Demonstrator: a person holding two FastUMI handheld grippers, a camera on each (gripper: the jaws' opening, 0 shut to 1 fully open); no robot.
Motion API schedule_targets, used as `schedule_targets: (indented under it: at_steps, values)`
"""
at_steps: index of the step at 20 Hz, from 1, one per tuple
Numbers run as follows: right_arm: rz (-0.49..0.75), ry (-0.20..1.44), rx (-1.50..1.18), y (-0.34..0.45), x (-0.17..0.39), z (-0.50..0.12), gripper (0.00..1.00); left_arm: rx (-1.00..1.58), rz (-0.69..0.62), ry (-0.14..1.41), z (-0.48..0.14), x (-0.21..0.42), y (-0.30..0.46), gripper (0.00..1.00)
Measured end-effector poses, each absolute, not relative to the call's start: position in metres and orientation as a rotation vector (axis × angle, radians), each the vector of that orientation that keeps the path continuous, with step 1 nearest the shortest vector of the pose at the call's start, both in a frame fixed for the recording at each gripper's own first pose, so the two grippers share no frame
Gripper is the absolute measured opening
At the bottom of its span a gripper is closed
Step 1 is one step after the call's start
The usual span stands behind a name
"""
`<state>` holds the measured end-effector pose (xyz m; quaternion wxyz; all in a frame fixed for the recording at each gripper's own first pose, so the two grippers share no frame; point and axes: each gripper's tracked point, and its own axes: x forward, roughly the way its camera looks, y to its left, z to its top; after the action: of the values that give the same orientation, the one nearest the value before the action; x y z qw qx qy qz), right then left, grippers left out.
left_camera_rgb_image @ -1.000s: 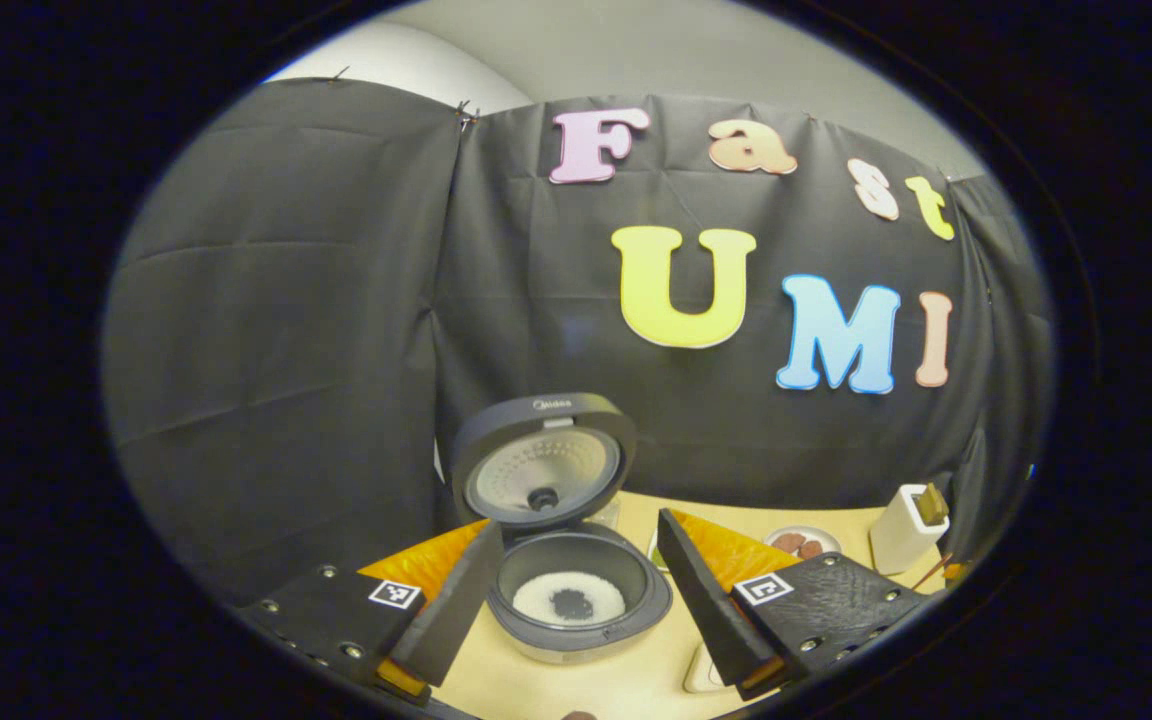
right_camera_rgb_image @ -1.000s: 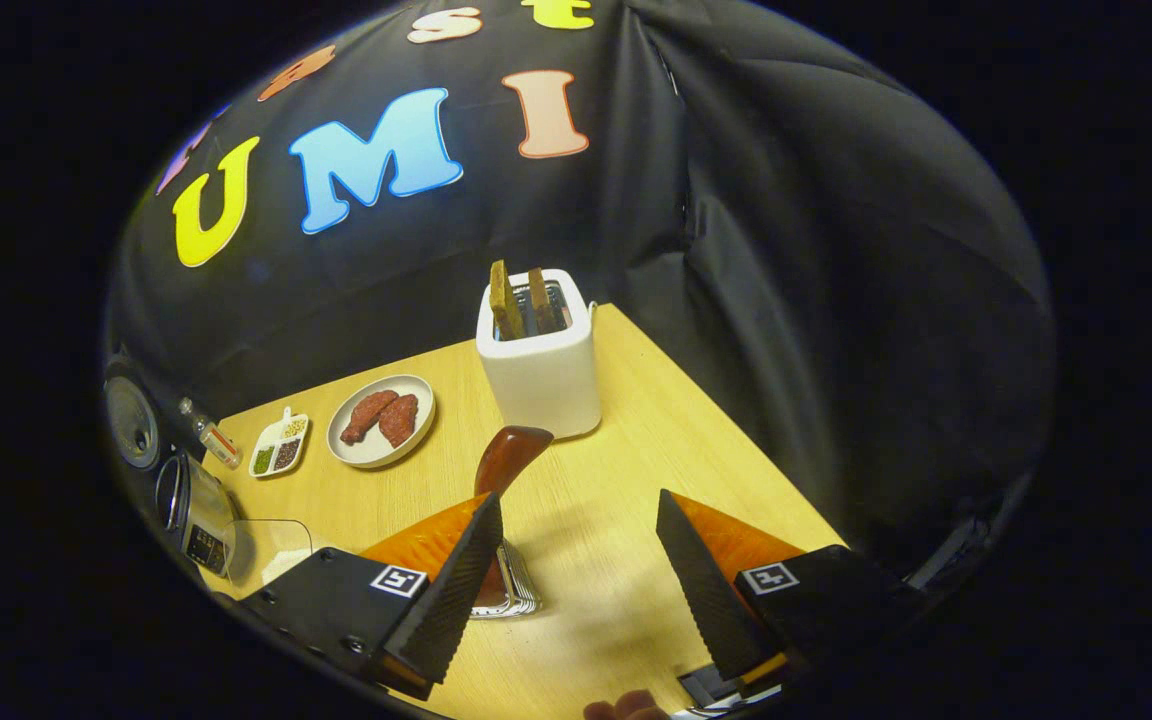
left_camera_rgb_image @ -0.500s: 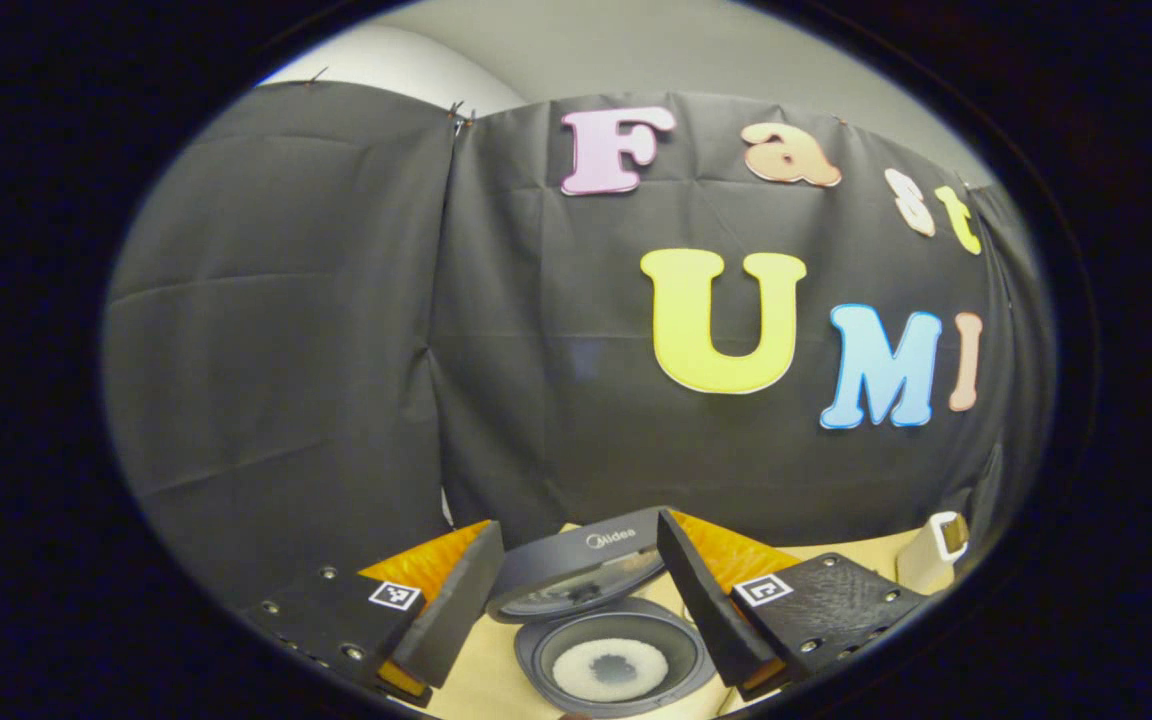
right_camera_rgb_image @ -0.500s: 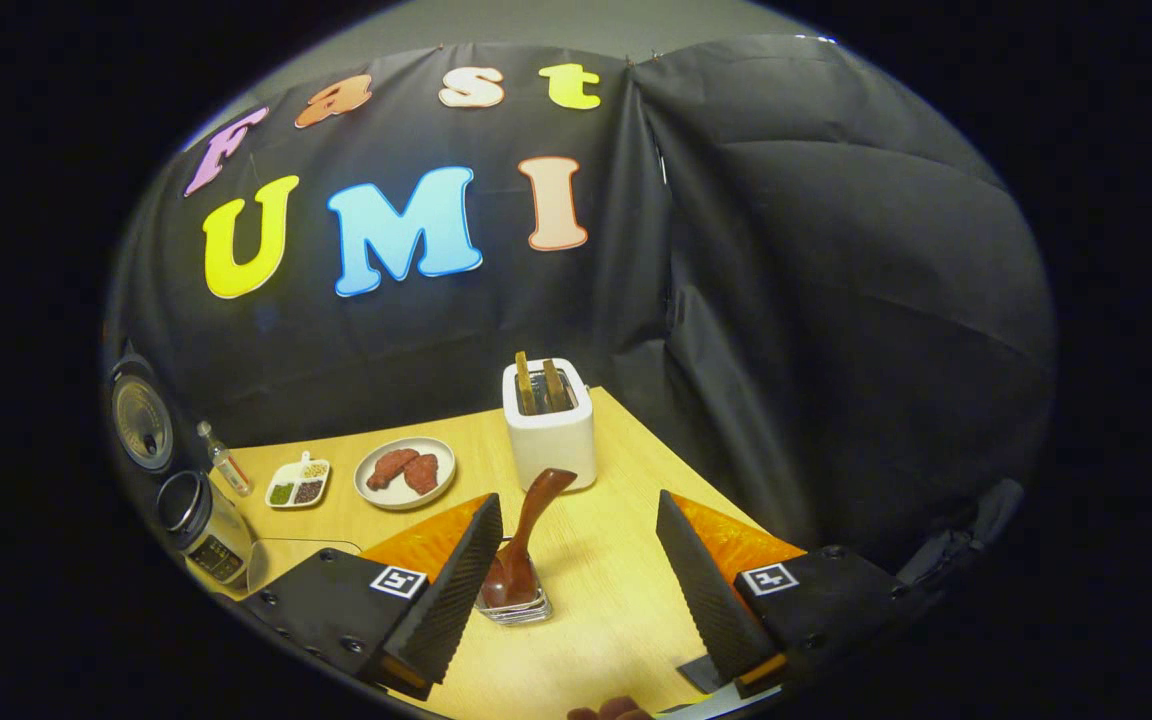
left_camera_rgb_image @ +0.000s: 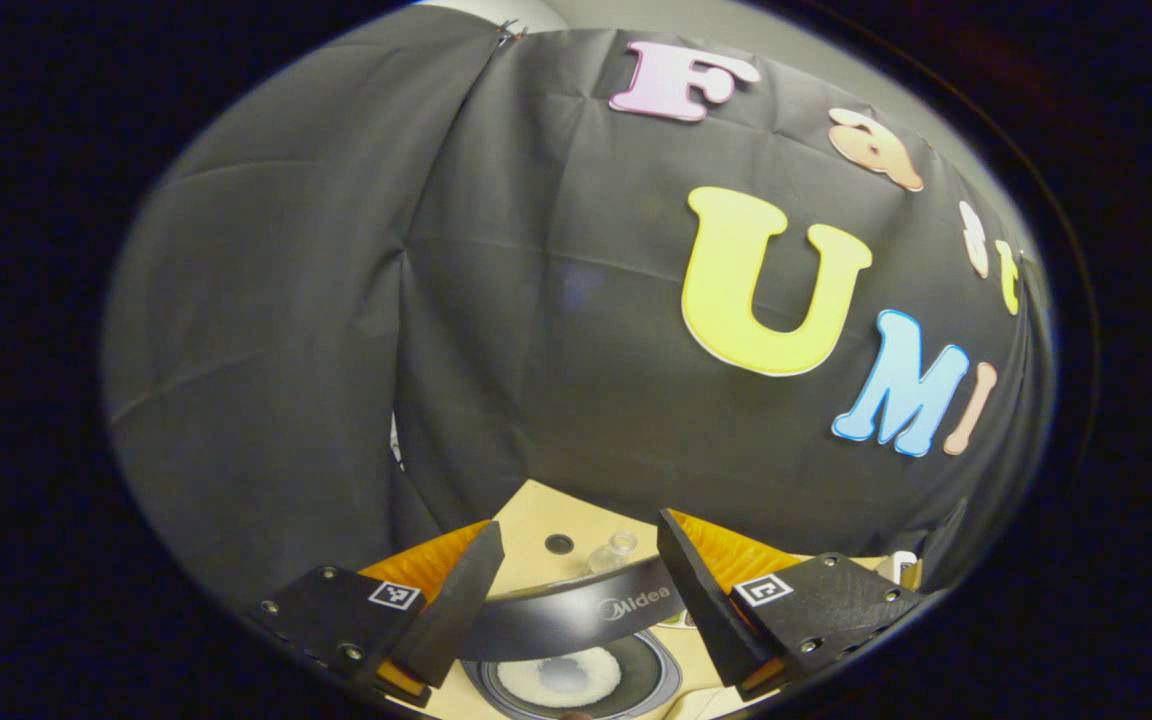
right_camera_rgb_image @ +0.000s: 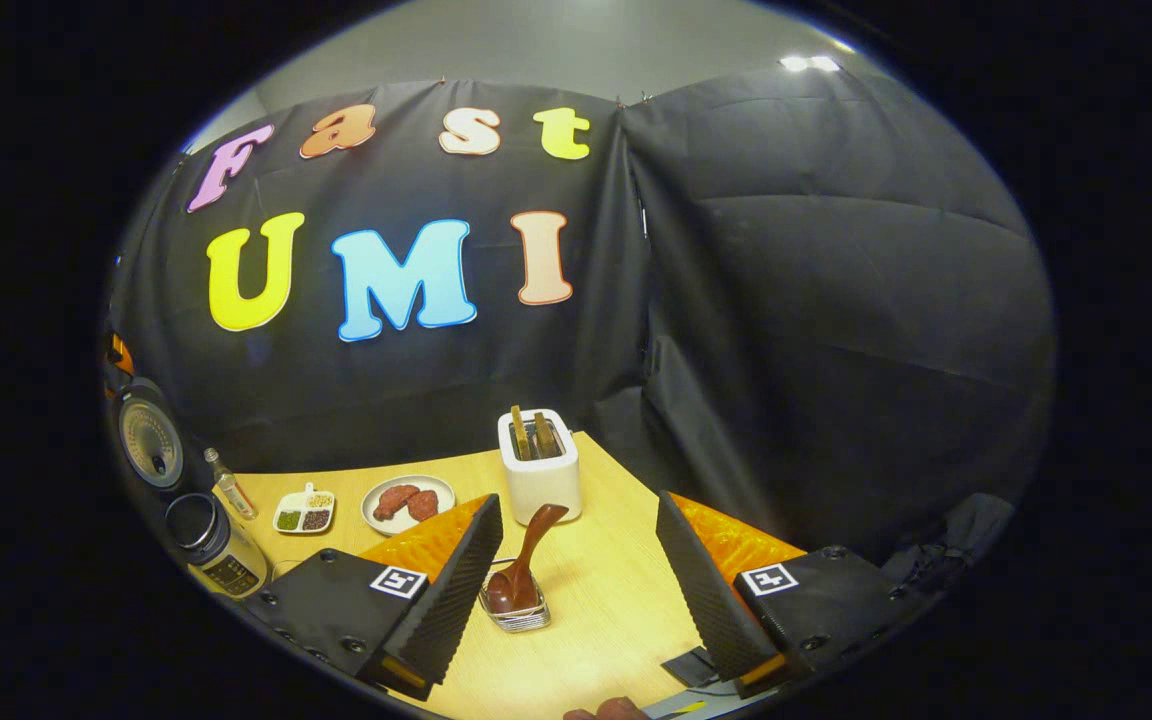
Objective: Close the left gripper, press the button to open the rice cooker; take a wooden spoon from the chopstick holder with the right hand, scoop a spoonful of rice and pour it into the rice cooker, then put the wooden spoon back into the chopstick holder.
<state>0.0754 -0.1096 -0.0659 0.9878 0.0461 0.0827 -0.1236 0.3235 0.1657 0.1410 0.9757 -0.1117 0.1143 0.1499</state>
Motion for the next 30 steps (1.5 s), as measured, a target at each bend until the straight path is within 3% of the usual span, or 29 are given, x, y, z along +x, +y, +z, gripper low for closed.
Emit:
schedule_targets:
  at_steps: [13,30]
  values:
    - [-0.164,0.261,0.122,-0.101,0.092,-0.112,0.98,-0.377,0.206,0.512,0.059,0.277,0.094,1.00]
    - [-0.097,0.339,0.109,-0.116,0.118,-0.148,0.98,-0.201,0.241,0.792,-0.099,0.248,0.038,1.00]
